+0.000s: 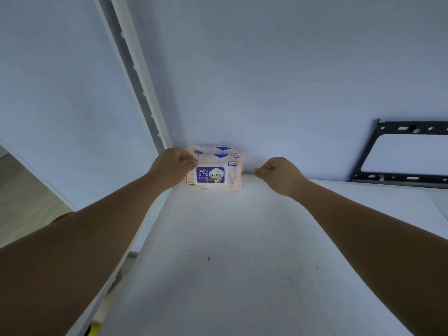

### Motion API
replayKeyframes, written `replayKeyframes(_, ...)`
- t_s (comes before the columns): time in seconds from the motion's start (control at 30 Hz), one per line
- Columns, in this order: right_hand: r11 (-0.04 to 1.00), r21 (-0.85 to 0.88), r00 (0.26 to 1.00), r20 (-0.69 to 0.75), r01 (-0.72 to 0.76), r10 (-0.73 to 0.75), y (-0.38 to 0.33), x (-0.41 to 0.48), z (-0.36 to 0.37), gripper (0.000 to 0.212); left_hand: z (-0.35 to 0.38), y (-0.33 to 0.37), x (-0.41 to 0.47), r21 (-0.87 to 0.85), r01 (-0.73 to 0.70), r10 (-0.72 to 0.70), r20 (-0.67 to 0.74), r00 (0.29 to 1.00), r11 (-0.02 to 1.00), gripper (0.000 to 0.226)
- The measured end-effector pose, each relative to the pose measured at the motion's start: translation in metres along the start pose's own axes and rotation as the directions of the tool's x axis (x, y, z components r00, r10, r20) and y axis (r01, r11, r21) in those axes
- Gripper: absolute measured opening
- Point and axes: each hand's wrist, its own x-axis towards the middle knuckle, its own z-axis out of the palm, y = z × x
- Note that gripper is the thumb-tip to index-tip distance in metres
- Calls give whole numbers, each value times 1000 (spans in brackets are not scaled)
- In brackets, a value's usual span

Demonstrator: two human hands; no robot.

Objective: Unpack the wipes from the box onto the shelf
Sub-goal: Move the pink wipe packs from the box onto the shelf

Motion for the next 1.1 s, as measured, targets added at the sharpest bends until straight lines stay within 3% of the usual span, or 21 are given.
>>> replayKeyframes(0.1, 999, -7, 999, 28, 33, -32, 10, -21, -12, 31, 5, 7, -26, -11, -61, 61, 95, 994, 998, 11)
replayKeyframes(0.23, 998, -29, 998, 36, 55, -54, 20, -54, -28, 52, 12, 22, -60, 20, -131, 125, 181, 975, 991, 9)
replayKeyframes(0.4, 998, -52, 999, 26, 34, -33, 27, -111, -45, 51, 24, 40, -95, -89, -183, 203, 334, 921, 979, 5)
replayKeyframes(0.57, 996, -77, 997, -76, -37, 31, 36, -192, -58, 35, 40, 62, -143, -145, -305, 338, 400, 852, 941, 5)
replayKeyframes(0.8, 975, -101, 958, -233, -198, 170, 66, -330, -60, 27, 68, 95, -229, -217, -470, 510, 509, 693, 855, 12)
replayKeyframes(1.1, 903, -107, 879, -302, -415, 368, 121, -490, -68, 26, 110, 164, -353, -299, -634, 639, 649, 414, 714, 16)
